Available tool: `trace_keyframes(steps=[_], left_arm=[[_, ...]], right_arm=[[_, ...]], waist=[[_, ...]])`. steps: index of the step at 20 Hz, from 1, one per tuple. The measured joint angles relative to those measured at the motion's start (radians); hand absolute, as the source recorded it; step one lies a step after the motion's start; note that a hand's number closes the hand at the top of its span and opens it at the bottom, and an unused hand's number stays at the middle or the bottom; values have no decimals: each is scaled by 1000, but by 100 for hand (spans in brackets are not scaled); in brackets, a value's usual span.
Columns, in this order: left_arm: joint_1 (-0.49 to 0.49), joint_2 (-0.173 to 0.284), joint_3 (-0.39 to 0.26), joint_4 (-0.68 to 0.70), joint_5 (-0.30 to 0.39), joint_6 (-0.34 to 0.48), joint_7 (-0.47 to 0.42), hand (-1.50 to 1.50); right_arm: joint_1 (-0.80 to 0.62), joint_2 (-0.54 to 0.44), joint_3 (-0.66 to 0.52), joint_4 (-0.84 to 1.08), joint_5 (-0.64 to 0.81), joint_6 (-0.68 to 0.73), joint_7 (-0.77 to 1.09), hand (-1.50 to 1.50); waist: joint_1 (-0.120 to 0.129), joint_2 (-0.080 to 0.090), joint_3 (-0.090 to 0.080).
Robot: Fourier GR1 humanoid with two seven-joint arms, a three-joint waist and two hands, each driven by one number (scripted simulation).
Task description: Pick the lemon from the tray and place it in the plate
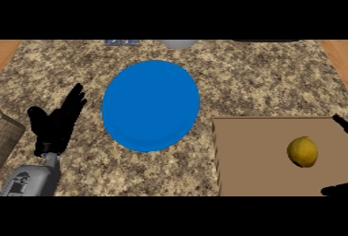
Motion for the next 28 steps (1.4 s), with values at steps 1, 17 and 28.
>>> trace_keyframes(steps=[1, 17, 28], left_arm=[[-10, -5, 3, 12, -5, -2, -1, 0], [-7, -39, 82, 17, -53, -65, 2, 0], [-6, -80, 100, 7, -94, -79, 10, 0]], right_arm=[[-4, 5, 9, 3, 19, 8, 7, -150], [-154, 121, 20, 73, 212, 164, 142, -150], [-235, 157, 33, 209, 342, 231, 62, 150]], waist=[[-1, 0, 0], [-3, 0, 0], [-5, -4, -7]])
